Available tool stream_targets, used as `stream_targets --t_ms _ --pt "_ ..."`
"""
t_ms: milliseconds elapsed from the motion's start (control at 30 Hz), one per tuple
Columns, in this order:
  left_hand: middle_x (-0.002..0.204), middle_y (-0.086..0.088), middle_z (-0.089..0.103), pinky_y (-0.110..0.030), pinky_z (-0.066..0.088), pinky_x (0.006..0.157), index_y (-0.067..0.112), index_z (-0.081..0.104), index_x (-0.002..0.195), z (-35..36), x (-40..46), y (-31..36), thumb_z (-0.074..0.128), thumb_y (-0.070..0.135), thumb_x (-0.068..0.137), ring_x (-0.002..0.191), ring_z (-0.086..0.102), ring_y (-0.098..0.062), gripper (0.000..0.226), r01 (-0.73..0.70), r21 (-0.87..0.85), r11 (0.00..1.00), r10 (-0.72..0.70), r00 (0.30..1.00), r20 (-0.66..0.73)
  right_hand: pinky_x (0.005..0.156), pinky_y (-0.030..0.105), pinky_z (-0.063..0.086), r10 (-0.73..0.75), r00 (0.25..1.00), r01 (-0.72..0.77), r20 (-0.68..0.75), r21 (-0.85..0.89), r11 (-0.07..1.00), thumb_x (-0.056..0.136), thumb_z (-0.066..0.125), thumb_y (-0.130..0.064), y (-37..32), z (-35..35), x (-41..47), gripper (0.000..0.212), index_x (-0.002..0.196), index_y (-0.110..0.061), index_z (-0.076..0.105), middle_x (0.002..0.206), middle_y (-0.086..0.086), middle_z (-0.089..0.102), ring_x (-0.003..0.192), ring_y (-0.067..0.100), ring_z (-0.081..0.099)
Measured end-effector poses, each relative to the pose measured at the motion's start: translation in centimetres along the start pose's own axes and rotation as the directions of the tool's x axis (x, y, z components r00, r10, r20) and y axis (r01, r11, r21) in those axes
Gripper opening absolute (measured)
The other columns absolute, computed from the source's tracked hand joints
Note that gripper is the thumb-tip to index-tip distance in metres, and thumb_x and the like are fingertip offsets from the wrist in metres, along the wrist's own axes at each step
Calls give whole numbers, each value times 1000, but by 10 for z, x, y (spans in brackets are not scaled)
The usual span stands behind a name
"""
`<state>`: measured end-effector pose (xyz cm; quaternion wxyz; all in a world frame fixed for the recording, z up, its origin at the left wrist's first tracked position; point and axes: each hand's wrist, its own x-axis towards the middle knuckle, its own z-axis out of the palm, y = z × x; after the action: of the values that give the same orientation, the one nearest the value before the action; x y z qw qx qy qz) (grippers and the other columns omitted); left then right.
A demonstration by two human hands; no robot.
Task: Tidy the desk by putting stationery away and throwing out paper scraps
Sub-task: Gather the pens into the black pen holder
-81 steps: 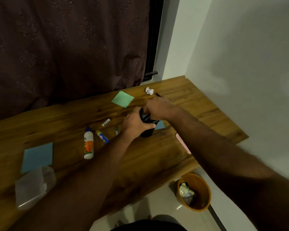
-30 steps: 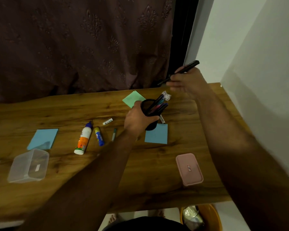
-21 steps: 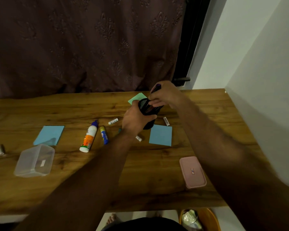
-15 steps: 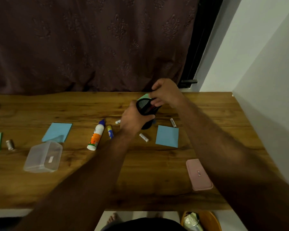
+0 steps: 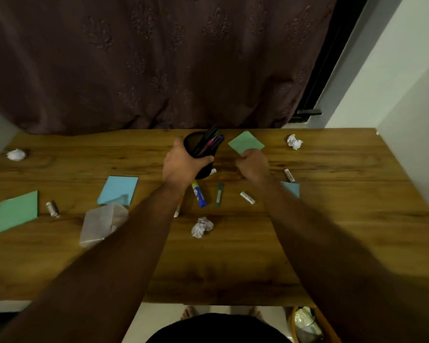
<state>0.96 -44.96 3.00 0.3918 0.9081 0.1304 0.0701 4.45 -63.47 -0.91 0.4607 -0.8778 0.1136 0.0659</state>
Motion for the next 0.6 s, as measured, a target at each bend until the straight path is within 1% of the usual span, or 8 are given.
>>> stream_targets --t_ms 67,100,167,200,267,433,533,600 --pt "120 -4 64 -32 51 83 14 47 129 -8 3 -10 84 50 62 111 61 -23 84 5 -3 1000 -5 1000 1 83 39 56 3 998 11 64 -225 974 90 55 -12 13 27 0 18 100 -2 65 104 13 68 99 32 67" --pt "121 -4 63 -32 50 82 14 47 129 -12 5 -14 84 50 63 111 61 -23 84 6 -3 1000 -6 1000 3 82 37 53 -20 996 49 92 -321 946 93 53 -13 16 38 -3 20 102 -1 66 107 12 67 102 30 65" --pt "122 -4 63 -32 51 84 14 46 131 -17 7 -22 84 48 63 112 60 -22 84 2 -11 1000 -2 1000 10 68 31 52 -7 994 48 108 -379 924 91 59 -19 20 55 -9 14 87 -8 67 94 7 70 92 25 69" --pt "123 -4 62 -33 52 86 15 45 132 -20 8 -26 84 48 64 113 60 -22 85 -1 -18 1000 1 1000 17 64 29 52 5 994 39 108 -398 917 87 64 -22 19 62 -12 13 79 -11 65 85 5 70 85 23 70" --pt "125 -3 62 -35 54 90 17 44 134 -25 8 -32 84 47 64 114 59 -21 86 -11 -35 999 12 999 33 67 29 55 36 995 3 91 -397 918 82 70 -24 17 74 -13 14 75 -14 64 83 5 71 80 22 69" --pt "124 -2 62 -38 55 89 18 45 133 -31 13 -43 84 48 63 113 60 -20 86 -33 -51 998 36 996 76 72 31 52 15 999 5 41 -456 890 89 60 -18 12 87 -15 14 98 -9 67 100 9 68 94 26 66" --pt "123 -2 62 -39 55 88 18 43 133 -31 17 -45 84 49 63 112 60 -21 87 -45 -51 998 50 993 104 73 31 51 7 1000 -4 4 -493 870 93 56 -15 5 78 -13 15 102 -7 65 102 9 67 96 27 65" --pt "123 -2 62 -39 55 89 18 44 132 -30 21 -47 84 50 62 112 60 -21 87 -44 -61 997 51 992 119 72 33 55 21 999 -33 -33 -424 905 86 59 -16 -10 62 -10 14 98 -10 65 95 7 68 92 26 67"
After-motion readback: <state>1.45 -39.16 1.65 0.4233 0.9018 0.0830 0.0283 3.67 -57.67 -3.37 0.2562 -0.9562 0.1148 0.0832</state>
